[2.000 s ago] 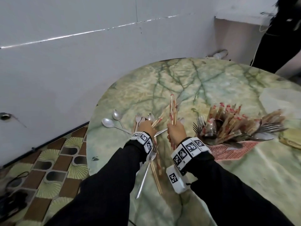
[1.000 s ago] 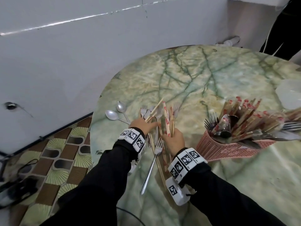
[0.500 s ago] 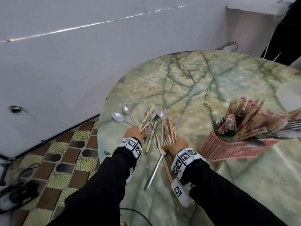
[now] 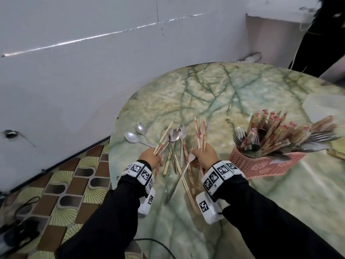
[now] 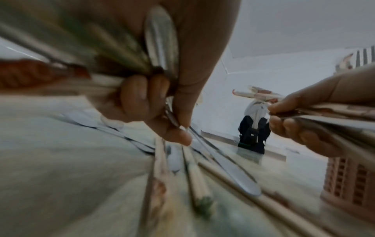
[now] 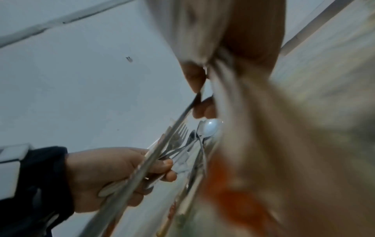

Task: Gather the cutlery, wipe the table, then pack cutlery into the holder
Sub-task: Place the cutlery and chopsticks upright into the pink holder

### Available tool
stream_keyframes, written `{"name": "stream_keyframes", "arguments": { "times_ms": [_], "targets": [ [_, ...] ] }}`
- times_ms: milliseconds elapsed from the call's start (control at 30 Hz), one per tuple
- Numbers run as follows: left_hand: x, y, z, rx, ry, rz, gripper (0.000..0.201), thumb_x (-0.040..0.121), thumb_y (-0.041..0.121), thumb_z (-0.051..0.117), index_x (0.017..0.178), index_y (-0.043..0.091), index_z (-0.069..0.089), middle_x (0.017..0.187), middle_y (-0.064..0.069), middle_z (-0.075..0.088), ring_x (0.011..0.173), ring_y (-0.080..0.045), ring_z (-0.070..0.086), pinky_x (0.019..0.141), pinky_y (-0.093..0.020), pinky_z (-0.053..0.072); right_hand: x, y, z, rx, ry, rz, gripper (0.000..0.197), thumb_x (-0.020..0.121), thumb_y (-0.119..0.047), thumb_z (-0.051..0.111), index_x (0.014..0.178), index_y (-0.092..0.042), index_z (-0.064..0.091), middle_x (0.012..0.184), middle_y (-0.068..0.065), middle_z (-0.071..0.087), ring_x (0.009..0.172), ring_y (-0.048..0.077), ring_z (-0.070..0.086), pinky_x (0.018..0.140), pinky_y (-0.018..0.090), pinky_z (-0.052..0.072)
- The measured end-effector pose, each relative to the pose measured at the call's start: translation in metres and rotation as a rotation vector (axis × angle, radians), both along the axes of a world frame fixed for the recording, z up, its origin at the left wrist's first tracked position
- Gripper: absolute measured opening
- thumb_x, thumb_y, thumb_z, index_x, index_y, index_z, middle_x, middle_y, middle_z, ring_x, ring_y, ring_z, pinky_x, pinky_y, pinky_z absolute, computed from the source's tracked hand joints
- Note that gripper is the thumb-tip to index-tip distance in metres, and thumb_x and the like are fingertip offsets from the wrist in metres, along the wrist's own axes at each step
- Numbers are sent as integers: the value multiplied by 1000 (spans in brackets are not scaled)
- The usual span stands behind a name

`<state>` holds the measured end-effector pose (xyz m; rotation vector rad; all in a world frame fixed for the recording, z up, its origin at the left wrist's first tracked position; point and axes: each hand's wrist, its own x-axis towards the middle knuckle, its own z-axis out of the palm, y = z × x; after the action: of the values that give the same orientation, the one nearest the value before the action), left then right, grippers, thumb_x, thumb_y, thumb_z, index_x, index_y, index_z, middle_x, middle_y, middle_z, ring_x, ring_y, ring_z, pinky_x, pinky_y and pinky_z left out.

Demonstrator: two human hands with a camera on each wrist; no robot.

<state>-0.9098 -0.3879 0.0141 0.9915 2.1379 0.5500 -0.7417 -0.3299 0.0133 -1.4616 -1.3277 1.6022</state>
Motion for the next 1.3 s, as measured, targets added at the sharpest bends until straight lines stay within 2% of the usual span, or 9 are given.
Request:
{"name": "stream_keyframes", "arguments": {
  "times_ms": [100,167,300,467,700,800,900,1100,1300],
  "targets": [
    [2,-6,14,95,-118,59,15,86,-2,51,78,5,60,76,-6,58,69,-20,51,92,-42,45,-2,0,19,41,130,-23,13,87,1,54,95,-7,49,67,11,54,44,13,56,45,23,50],
    [1,-9,26,109,-161,83,15,86,-5,50,81,7,57,70,-3,53,56,-13,41,72,-36,50,-1,-1,32,63,175,-44,12,87,6,51,95,-3,50,59,10,50,33,8,49,38,19,43],
    [6,-10,54,91,-126,96,29,88,-4,45,64,10,50,53,-1,52,34,-7,39,35,-16,28,7,-4,51,142,164,25,13,92,-8,54,79,-6,56,54,5,52,35,6,49,38,19,40],
    [16,-9,72,-43,199,-39,25,92,25,51,90,2,57,81,-9,55,69,-22,51,64,-28,38,17,-13,70,127,314,122,14,95,-9,49,81,-11,51,62,6,53,41,9,53,46,22,48],
    [34,-10,93,-109,432,4,44,93,25,50,126,-4,47,88,-11,62,104,-33,57,92,-40,43,43,-22,83,185,312,175,20,98,-16,44,79,-20,47,55,5,47,41,15,50,45,22,45],
    [44,-16,103,97,206,45,16,95,13,45,91,5,58,72,-7,59,78,-27,62,70,-24,52,53,-20,90,273,316,163,22,96,-14,48,75,-18,45,52,-2,39,39,10,40,45,26,38],
    [69,-25,116,373,-149,124,20,96,6,42,79,15,47,68,-1,54,47,-8,47,35,-11,35,69,-22,106,349,360,215,21,92,-15,54,74,-20,46,54,-4,39,44,10,37,46,26,35],
    [123,-21,131,677,-637,200,11,97,6,40,93,6,50,66,-3,54,43,-4,55,40,-18,48,124,-14,151,285,530,169,24,82,12,45,85,-11,52,48,-8,45,38,7,35,41,20,34],
    [193,-9,140,878,-854,98,28,94,-8,35,103,14,48,67,-1,59,49,-7,51,50,-21,50,201,13,181,361,609,82,24,83,8,38,89,-12,51,55,-1,41,44,10,41,50,26,36]
  ]
}}
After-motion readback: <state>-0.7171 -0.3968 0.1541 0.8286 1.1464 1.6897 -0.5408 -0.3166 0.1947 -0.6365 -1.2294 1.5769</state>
